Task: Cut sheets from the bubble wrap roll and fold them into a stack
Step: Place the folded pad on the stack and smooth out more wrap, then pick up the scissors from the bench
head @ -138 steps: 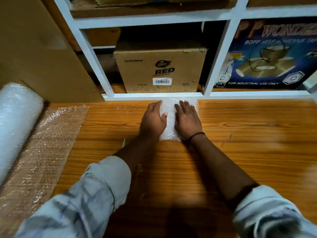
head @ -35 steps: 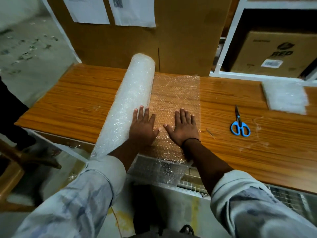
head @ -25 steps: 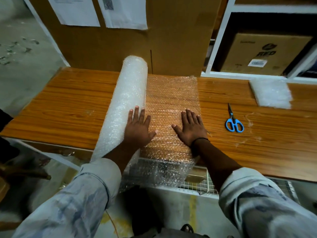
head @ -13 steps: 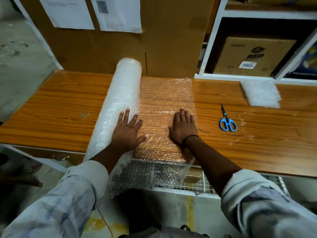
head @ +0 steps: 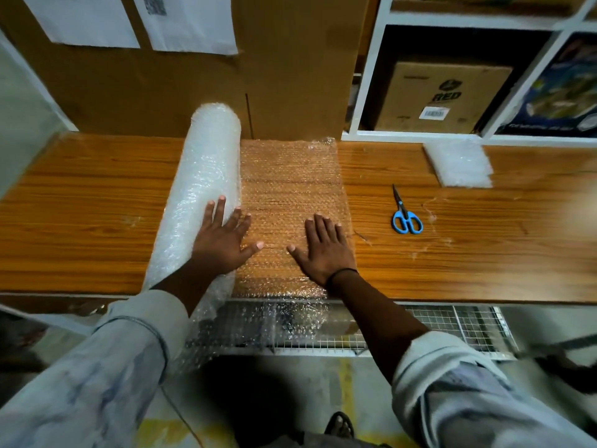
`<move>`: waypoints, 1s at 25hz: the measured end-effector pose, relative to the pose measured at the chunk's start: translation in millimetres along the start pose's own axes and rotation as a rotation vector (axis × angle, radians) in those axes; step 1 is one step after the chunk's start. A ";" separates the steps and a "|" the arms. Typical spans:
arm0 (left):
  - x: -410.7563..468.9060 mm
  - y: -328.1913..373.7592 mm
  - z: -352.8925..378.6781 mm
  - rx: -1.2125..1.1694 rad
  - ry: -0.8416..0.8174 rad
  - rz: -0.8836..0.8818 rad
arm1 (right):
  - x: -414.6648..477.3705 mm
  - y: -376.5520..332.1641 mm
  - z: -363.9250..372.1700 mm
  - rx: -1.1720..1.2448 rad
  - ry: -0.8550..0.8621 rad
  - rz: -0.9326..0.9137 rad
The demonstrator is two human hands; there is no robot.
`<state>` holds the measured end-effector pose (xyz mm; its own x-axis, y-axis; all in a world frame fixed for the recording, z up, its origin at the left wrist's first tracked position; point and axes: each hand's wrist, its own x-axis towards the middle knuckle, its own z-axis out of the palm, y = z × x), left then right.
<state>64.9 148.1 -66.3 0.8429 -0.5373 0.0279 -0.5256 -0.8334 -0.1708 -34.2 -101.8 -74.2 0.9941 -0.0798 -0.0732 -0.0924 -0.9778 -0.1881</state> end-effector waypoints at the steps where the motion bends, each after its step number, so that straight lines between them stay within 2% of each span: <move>1: -3.0 -3.3 0.2 -0.003 0.011 0.017 | -2.3 4.2 -0.3 0.004 0.002 0.011; 5: -12.2 -11.1 1.0 0.009 0.023 0.056 | -4.7 19.8 -2.5 0.009 -0.014 -0.012; 7: -12.2 -8.2 0.7 0.021 0.023 0.061 | -1.0 33.0 -9.8 0.047 0.042 0.011; 12: -9.1 4.7 -6.9 0.021 -0.061 -0.022 | 3.1 89.0 -32.5 0.008 0.255 0.317; 14: -7.8 14.7 -11.3 0.028 -0.076 -0.083 | 3.1 104.6 -39.0 0.015 0.245 0.426; 17: -9.4 36.6 -14.1 -0.023 -0.048 -0.155 | 0.7 116.4 -41.5 0.017 0.123 0.552; 19: -9.5 52.1 -13.1 -0.093 -0.027 -0.142 | -2.1 118.9 -40.2 -0.009 0.116 0.540; 25: -14.0 80.2 -12.0 -0.260 -0.060 -0.074 | -8.2 102.9 -49.9 -0.073 0.167 0.355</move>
<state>9.6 87.3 -68.6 0.8815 -0.4713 -0.0292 -0.4674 -0.8796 0.0884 -49.1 -211.5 -44.1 0.8971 -0.4399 0.0399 -0.4338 -0.8944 -0.1087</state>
